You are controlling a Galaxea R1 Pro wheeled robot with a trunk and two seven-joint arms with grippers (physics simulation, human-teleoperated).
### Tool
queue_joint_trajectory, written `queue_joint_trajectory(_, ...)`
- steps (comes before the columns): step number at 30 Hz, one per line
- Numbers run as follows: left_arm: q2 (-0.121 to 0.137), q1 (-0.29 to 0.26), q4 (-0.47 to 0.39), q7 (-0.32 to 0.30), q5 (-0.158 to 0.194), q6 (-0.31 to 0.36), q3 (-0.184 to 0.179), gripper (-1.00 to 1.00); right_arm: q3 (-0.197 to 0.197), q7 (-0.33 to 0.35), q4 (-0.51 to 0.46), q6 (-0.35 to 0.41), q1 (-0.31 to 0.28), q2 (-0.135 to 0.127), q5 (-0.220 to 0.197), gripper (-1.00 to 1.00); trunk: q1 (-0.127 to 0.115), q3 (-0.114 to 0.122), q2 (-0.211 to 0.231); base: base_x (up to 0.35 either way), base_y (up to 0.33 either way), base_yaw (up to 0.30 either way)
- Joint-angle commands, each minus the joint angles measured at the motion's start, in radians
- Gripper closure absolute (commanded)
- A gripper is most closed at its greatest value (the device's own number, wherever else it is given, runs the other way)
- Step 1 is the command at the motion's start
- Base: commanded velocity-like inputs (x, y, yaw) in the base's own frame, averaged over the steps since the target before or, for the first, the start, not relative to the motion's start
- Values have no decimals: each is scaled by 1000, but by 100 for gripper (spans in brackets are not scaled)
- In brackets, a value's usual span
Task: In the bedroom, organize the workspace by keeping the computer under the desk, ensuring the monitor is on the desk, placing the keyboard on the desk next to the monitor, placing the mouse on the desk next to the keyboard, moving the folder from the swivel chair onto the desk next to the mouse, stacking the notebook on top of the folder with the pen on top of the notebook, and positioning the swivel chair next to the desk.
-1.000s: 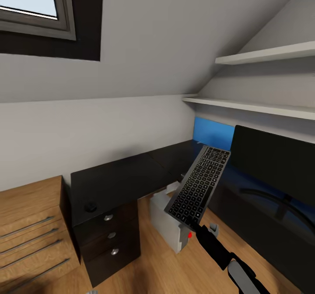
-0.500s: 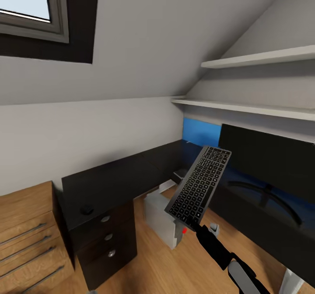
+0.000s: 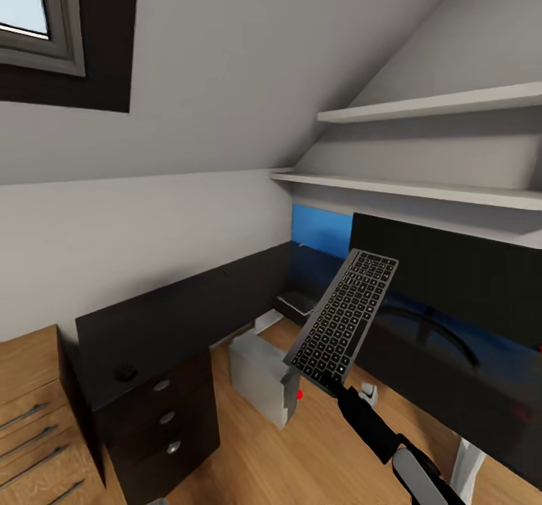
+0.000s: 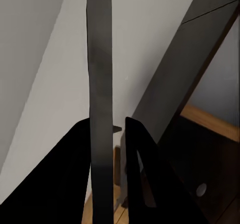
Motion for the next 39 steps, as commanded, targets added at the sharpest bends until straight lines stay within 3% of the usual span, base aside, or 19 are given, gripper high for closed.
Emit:
queue_joint_trajectory(1, 1, -2, -2, 6, 3, -8, -6, -100, 2, 1, 0, 8, -1, -1, -13, 100, 0, 0, -1, -64, 53, -215)
queue_joint_trajectory(16, 1, -2, -2, 8, 5, -8, -6, -100, 3, 1, 20, 6, -1, -1, -13, 100, 0, 13, -1, -5, 4, -210)
queue_joint_trajectory(39, 1, -2, 4, 9, 5, -8, -6, -100, 4, -4, 19, 5, -1, 1, -16, 100, 0, 14, -1, 0, 0, -11)
